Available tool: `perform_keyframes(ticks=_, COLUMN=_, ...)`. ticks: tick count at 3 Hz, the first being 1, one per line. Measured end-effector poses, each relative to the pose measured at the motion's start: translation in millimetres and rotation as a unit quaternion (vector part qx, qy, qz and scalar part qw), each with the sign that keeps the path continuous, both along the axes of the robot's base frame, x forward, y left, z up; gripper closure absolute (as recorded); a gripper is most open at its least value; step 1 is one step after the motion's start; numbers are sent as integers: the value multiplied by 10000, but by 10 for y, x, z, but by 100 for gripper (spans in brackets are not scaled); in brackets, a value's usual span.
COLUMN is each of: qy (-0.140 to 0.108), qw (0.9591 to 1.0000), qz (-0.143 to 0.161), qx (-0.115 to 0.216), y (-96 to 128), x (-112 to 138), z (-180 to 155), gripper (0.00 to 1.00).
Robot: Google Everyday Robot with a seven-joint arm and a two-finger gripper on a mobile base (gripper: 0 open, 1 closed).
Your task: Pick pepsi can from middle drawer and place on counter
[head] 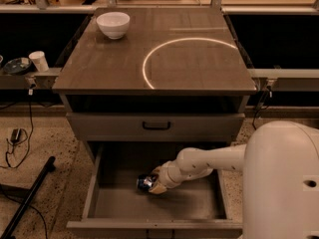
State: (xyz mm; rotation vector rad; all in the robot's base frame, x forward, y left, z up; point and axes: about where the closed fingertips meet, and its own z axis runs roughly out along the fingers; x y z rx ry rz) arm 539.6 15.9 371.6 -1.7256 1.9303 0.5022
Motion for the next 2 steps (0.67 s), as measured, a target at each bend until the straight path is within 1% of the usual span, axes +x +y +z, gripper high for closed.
perform_keyframes(ticks=1, qy=0, qw=10000, qz=0, qx=0, y=0, x=0, z=0, gripper=89)
perform_keyframes(ticks=2, qy=2, qw=10000, qz=2, qx=1, y=2, x=-2, z=-2, gripper=100)
